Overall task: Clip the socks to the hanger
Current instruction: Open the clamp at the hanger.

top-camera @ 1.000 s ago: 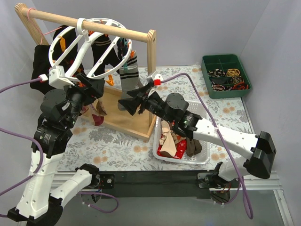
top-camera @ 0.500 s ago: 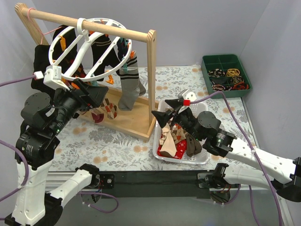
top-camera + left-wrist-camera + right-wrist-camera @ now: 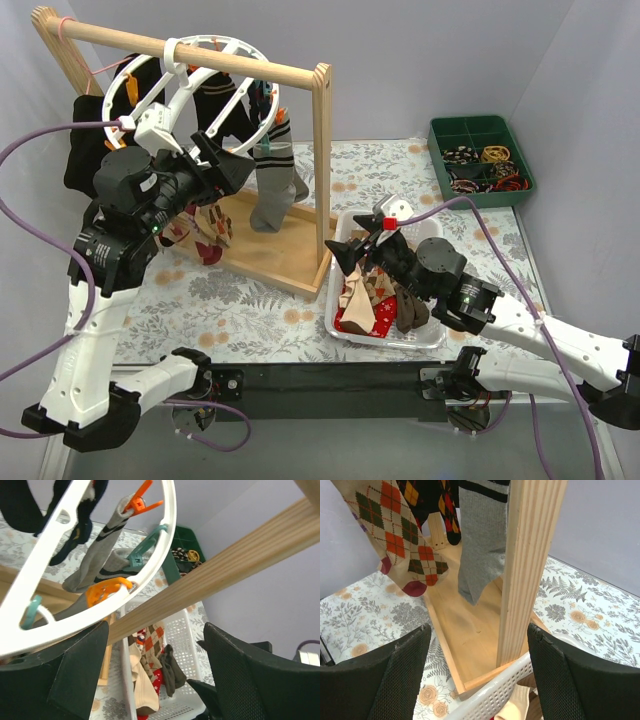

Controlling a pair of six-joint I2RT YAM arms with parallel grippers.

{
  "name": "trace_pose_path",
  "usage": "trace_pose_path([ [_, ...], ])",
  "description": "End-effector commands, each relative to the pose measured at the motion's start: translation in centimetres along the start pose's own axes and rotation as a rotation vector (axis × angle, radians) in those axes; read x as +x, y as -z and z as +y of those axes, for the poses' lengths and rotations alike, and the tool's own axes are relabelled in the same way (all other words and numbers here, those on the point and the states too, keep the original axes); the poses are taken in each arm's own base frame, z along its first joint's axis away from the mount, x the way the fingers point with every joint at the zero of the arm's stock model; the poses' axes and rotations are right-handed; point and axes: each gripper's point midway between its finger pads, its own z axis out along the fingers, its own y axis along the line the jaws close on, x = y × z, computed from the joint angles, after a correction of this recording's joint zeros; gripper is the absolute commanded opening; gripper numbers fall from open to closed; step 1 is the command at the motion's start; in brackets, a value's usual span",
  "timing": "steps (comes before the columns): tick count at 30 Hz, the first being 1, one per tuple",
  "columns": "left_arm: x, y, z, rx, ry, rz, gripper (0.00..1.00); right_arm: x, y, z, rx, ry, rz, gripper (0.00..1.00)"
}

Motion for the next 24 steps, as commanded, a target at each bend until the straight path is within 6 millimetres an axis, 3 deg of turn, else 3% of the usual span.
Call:
trace_pose_path([
  [1,-1.7,1.7,2.0,-0.12,-0.04,-0.093,0.74,-2.1,-0.3,0.0,-0.007,0.018,-0.051,0.82],
  [4,-0.9,1.1,3.5,-0.179,-0.06,-0.074,0.73,-2.2,-0.8,0.8,-0.044,0.022,-0.047,0.81],
  [11,-0.2,-0.4,5.9,-0.247,-0.076,-0.085,0.67,-5.0,-3.6,4.2,-0.194,0.059,-0.114,0.79],
  [12,-0.3,-0.6,5.9,-0.246,-0.078,-0.092,0.66,-6.1,-3.9,4.5,-0.208,0.057,-0.141,0.79],
  [14,-0.2,-0.7,6.3,-0.26,-0.084,-0.095,0.64,-6.3,-5.2,5.0,-0.222,0.05,-0.149,0.77],
  [15,-0.4,-0.8,6.3,-0.263,-0.086,-0.104,0.62,-8.1,-5.5,5.3,-0.236,0.038,-0.195,0.77],
  [17,-0.4,-0.8,6.6,-0.273,-0.088,-0.115,0.59,-8.2,-6.8,5.8,-0.253,0.03,-0.199,0.77],
  [19,-0.7,-0.8,6.6,-0.27,-0.09,-0.133,0.55,-10.2,-7.5,6.3,-0.28,0.021,-0.253,0.76],
  [21,-1.1,-0.7,6.8,-0.279,-0.089,-0.161,0.53,-10.2,-8.8,7.2,-0.321,0.027,-0.258,0.76],
  [22,-1.2,-0.7,6.8,-0.279,-0.092,-0.168,0.51,-11.5,-9.1,7.4,-0.33,0.027,-0.292,0.76],
  [24,-1.6,-0.5,6.7,-0.276,-0.093,-0.188,0.47,-11.1,-10.4,8.0,-0.352,0.031,-0.286,0.75],
])
